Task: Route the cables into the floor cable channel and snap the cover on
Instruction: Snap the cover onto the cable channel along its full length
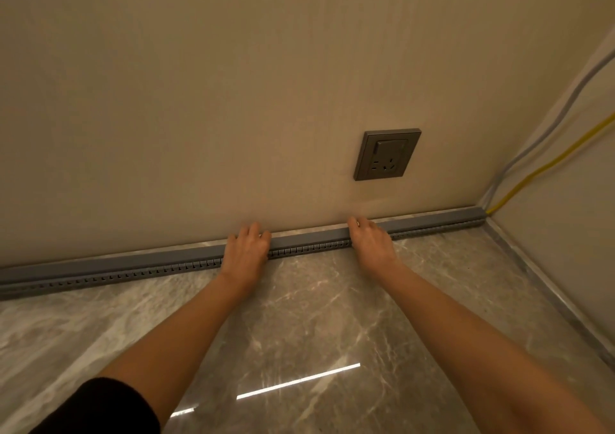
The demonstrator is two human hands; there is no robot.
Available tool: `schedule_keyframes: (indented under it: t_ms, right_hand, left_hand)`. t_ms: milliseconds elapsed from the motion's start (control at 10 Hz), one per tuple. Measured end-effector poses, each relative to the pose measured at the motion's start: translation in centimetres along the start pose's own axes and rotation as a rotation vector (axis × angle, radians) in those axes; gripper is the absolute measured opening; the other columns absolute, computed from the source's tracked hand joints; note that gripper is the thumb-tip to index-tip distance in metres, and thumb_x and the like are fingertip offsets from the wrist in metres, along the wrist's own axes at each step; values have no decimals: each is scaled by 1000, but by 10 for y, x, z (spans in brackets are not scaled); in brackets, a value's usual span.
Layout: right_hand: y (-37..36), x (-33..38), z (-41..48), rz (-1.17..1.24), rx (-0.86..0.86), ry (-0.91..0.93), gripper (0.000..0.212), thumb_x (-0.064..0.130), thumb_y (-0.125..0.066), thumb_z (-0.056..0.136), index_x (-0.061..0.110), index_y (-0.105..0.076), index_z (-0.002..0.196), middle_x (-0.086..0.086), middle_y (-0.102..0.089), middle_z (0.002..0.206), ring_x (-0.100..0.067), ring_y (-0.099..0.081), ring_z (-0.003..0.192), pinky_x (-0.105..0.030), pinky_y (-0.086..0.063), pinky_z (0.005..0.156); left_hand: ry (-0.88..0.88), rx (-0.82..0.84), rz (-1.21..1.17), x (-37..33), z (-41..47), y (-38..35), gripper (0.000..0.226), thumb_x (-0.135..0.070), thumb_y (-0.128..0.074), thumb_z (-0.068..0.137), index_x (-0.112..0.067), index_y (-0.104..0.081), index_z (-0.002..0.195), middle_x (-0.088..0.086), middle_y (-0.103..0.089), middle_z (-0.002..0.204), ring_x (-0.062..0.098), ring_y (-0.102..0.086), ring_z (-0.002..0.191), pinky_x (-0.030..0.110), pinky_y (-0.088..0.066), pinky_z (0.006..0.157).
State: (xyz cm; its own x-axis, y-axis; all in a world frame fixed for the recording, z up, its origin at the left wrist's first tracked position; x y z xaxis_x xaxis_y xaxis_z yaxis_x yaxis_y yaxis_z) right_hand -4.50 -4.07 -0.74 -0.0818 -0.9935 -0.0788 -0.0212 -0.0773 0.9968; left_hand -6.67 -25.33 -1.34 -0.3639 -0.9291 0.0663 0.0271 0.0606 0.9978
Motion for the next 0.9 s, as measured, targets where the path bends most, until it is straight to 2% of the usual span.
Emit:
schedule_keyframes:
  t_ms: [100,400,500,800,900]
  right_hand:
    - [-3,5,-5,16,-21,-49,40,-5,-45,86,4,-39,124,-17,-49,129,-33,-45,123,-41,-38,102]
    - [8,24,-27,51,-26,-102,45,-1,-46,87,3,-35,130,-17,-45,135,-30,-37,130,-41,-29,110]
    - [17,29,-36,60,-19,-103,45,1,-45,89,2,-34,132,-17,-45,135,-30,-38,130,-42,-28,112]
    - [51,59,-66,114,27,-94,46,4,-46,89,2,-34,134,-17,-48,134,-31,-43,128,-47,-23,114]
    - [67,72,-71,127,-38,-80,35,7,-46,90,3,-43,124,-16,-54,127,-32,-49,122,-45,-28,109]
  left_hand:
    - [12,-3,-7,1,-3,0,34,-19,-50,92,-8,-42,123,12,-46,126,30,-45,116,38,-39,95]
    - [40,-25,-35,4,-23,0,41,-7,-49,89,-9,-38,128,11,-46,127,29,-44,119,38,-35,100]
    - [53,-7,-43,6,-31,9,39,-2,-44,88,-8,-39,127,12,-46,127,30,-43,119,38,-34,101]
    - [126,23,-142,22,-59,38,35,-6,-46,90,-5,-44,125,16,-47,128,33,-44,122,43,-37,99]
    - [142,-22,-183,26,-67,58,30,-11,-48,91,-4,-47,120,18,-49,125,35,-47,118,43,-40,96]
Point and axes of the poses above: each hand's wrist, its own z-axis towards the middle knuckle, its own y-axis out of the back of the hand, x = y × z, the point moved 1 cm from there along z, towards the middle knuckle
